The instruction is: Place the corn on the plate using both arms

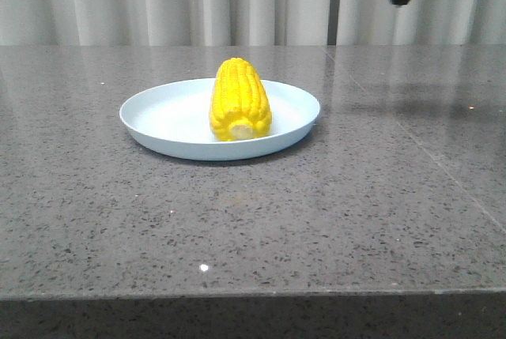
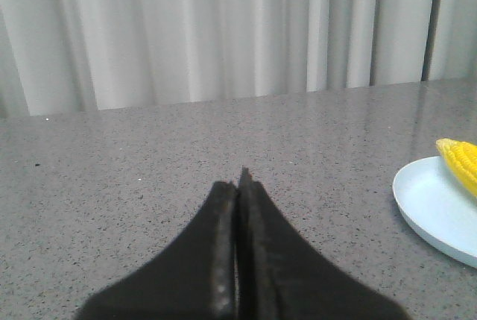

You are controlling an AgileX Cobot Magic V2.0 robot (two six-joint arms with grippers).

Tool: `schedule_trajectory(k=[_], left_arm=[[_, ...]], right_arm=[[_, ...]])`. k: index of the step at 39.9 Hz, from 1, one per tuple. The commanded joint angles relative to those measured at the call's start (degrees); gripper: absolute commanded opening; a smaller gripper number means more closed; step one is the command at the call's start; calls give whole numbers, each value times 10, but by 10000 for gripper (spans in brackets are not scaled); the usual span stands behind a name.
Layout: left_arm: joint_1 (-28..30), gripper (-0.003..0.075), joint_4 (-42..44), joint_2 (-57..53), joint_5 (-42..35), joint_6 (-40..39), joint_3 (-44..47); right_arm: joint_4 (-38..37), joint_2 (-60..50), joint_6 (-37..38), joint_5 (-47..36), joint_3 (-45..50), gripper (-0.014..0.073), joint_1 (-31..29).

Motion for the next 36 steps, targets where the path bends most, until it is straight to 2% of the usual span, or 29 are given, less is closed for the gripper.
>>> schedule_trajectory(k=[1,8,15,24,36], left_arm=[[-1,-20,0,6,-47,-1,-15],[-1,-20,0,6,-47,-1,-15],[-1,-20,0,6,-47,-1,-15],[-1,-20,0,6,-47,-1,-15],[-1,-20,0,6,-47,-1,-15]], right_arm=[[-4,-38,-37,-2,-14,-109,-33],[20,-84,-96,-11,36,-111,-97],[43,-157,-142,-39,139,-111,-141],[32,-308,-145,-203,337,-111,-141],[-11,-555,-150,-334,564,-111,-141]])
